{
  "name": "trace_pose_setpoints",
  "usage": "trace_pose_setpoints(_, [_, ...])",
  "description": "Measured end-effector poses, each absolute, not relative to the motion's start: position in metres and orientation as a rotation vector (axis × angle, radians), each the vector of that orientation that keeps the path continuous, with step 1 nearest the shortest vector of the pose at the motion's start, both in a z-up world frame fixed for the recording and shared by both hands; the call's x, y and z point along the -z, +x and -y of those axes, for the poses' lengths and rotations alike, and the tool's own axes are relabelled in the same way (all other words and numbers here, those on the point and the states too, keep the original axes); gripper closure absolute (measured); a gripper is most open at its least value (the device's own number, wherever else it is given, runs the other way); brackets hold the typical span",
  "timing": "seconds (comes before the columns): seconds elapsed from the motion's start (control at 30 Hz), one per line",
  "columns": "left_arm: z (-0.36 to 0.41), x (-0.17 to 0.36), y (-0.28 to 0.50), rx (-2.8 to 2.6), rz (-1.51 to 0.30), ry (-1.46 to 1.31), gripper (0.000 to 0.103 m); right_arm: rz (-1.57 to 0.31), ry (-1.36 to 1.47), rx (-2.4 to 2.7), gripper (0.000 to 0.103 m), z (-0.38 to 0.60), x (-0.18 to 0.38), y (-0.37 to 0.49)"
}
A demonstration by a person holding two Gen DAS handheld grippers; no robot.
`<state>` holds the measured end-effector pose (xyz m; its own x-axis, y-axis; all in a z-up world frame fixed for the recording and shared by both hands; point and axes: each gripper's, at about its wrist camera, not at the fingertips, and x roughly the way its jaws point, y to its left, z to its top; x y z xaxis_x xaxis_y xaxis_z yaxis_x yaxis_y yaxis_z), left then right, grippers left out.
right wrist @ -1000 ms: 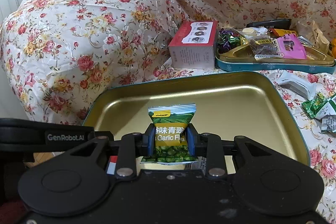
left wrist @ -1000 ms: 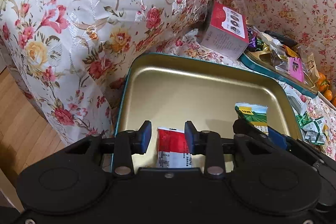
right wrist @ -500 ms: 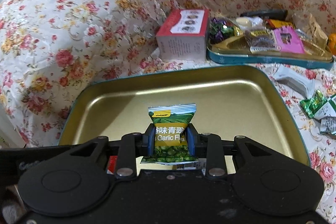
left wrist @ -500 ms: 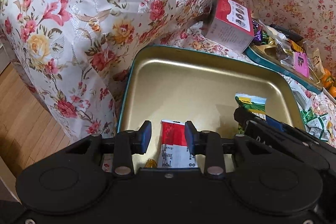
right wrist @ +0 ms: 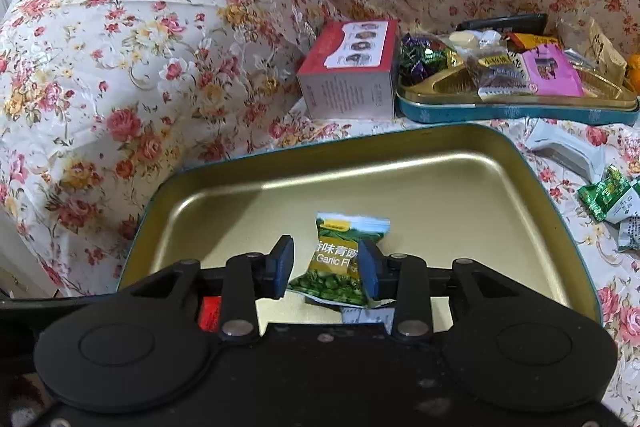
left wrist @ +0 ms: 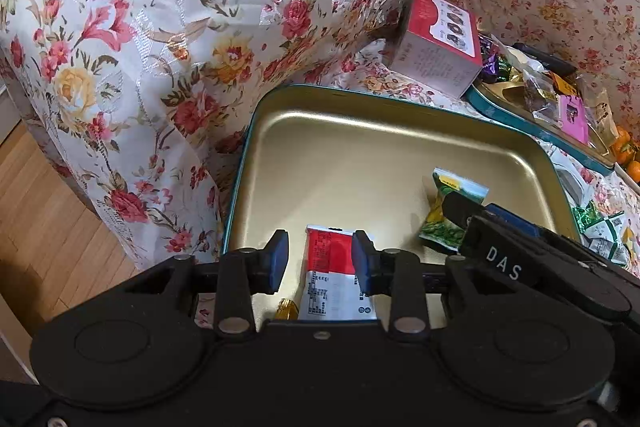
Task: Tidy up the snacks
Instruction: 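Open the left tool to drop the red-white packet while the right tool releases the green bag into the tray, then move both tools back toward the scattered snacks on the quilt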
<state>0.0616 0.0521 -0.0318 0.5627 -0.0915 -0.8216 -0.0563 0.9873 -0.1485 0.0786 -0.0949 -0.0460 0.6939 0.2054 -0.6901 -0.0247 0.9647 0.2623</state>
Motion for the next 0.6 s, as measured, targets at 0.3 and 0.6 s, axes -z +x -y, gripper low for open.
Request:
trace_pose_setpoints(0.3, [-0.050,0.031,0.058,0.022,-0.969,-0.150,0.060,-0.753,0.217,-0.113,0.065,0.099,0.040,0.065])
trace_pose_setpoints(0.6, [-0.042,0.028,0.051,0.037,-0.952,-0.105,0.061,-0.727,0.198,-0.102,0.065,0.105,0.032,0.047])
